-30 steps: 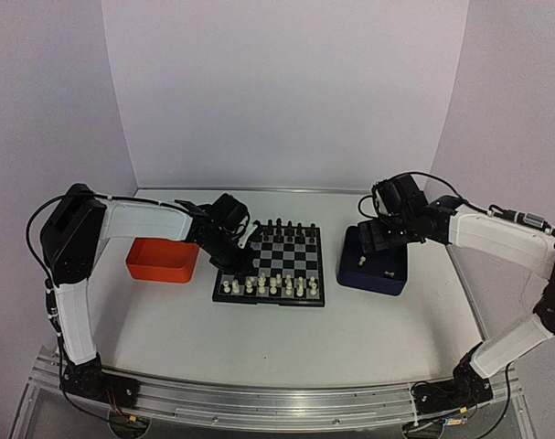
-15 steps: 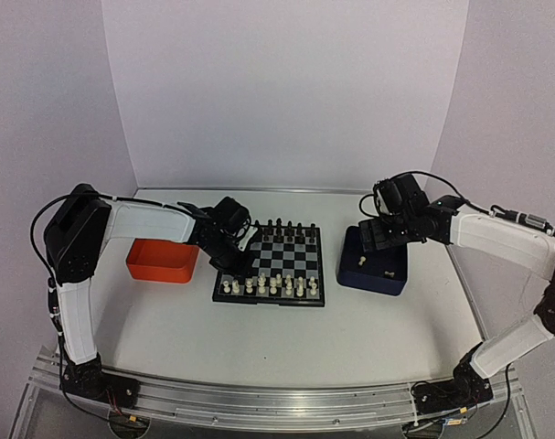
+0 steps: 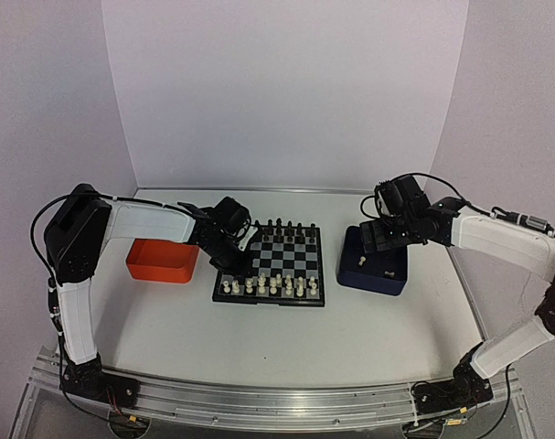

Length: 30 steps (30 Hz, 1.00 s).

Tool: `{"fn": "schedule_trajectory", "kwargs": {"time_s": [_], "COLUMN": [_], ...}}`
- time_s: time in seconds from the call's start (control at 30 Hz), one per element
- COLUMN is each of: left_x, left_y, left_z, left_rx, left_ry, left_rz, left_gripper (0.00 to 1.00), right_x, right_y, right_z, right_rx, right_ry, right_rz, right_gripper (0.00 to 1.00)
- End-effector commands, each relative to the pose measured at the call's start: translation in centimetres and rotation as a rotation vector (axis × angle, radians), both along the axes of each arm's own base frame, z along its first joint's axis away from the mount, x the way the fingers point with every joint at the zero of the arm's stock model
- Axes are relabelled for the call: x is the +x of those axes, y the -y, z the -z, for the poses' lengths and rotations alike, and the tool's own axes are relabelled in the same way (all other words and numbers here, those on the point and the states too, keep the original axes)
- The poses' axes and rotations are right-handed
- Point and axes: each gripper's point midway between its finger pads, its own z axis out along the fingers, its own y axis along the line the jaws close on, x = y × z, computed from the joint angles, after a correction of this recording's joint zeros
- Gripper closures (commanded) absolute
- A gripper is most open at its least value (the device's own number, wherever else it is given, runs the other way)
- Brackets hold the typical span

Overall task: Set up the chess pieces on the board
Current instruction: Place the chess piece on the chessboard.

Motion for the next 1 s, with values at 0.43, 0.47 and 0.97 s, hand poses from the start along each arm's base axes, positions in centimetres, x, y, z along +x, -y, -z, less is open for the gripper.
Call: {"fn": "schedule_trajectory", "kwargs": {"time_s": [0.43,0.47,0.97], "left_x": [1.0,1.1,5.9], "left_y": [0.8,0.7,1.5], "left_z": [-3.4,-3.8,-17.3], "left_rx": [-0.054,-0.058,-0.169], "left_ry": [0.086,0.094,0.368], "left_rz": [-0.004,-0.008,-0.115], "left_gripper": [0.73,0.72,0.01], "right_x": [0.0,0.0,0.0], "right_y": [0.2,0.1,0.4], "right_z": [-1.2,-1.2,-2.0], "right_rx": [0.031,0.032,0.049], "right_ry": [0.036,0.036,0.051], "right_rz": [0.020,0.019,0.028], "right_gripper": [0.02,0.02,0.02]}}
